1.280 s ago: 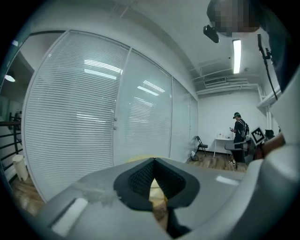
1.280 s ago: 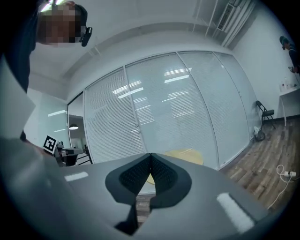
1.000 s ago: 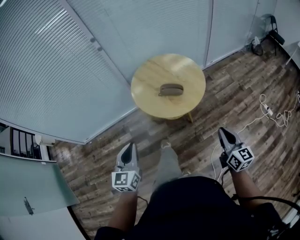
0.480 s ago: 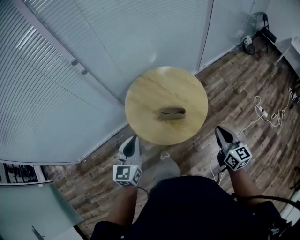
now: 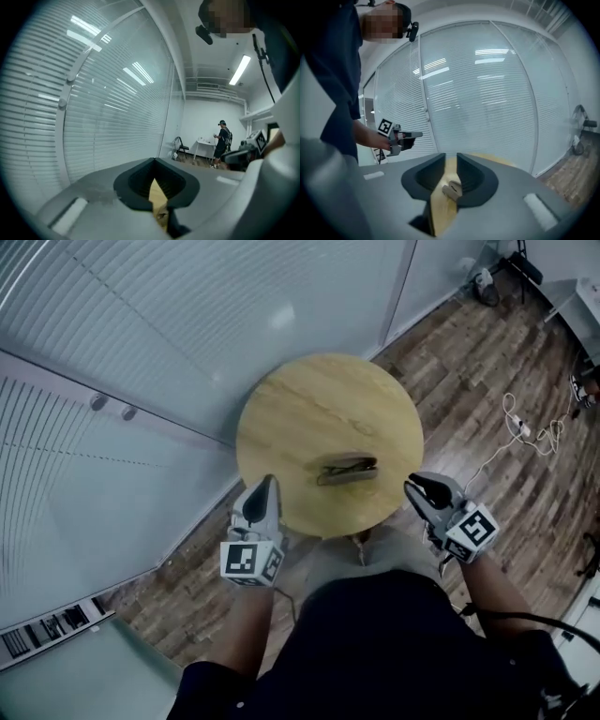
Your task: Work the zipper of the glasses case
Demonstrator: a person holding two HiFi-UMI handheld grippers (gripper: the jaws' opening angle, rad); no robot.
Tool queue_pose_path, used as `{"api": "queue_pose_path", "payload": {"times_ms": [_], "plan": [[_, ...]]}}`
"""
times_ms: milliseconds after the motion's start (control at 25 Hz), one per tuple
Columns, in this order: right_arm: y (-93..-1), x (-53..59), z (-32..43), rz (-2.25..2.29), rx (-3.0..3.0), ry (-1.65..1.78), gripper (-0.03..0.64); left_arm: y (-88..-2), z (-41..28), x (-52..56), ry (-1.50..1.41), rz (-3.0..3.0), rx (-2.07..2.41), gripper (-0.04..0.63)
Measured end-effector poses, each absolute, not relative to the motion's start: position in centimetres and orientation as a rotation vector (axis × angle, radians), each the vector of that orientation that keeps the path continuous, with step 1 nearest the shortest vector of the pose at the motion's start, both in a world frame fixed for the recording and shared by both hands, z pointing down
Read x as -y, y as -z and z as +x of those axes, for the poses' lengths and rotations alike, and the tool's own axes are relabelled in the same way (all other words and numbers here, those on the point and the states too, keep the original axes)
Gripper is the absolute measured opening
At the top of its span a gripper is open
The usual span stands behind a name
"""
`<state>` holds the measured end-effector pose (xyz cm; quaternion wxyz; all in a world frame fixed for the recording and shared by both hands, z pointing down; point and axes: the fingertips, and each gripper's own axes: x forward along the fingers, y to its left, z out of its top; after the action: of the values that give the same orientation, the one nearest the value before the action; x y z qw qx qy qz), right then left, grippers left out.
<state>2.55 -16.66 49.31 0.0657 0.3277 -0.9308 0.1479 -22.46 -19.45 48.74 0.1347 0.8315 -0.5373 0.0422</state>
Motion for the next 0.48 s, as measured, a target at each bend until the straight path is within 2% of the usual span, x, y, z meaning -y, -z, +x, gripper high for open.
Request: {"api": "queue_pose_path", "payload": {"times_ms": [80,120,480], "plan": [[-50.6,16.9,1.7,0.825,2.812,-0.443,0.225,-48.4,-21.7,20.8,-0.044,2.373,1.532,0.002],[-51.5,16.9,1.7,0.759,2.796,-0.4,0.251,-48.0,-21.3,21.1,-0.024,2.374,1.528,0.002],[-60.2,20.2,1.1,0.412,2.606,-0.148,0.344,-49.2,-19.5,22.2,-0.203,2.317,1.672,0.002]]}}
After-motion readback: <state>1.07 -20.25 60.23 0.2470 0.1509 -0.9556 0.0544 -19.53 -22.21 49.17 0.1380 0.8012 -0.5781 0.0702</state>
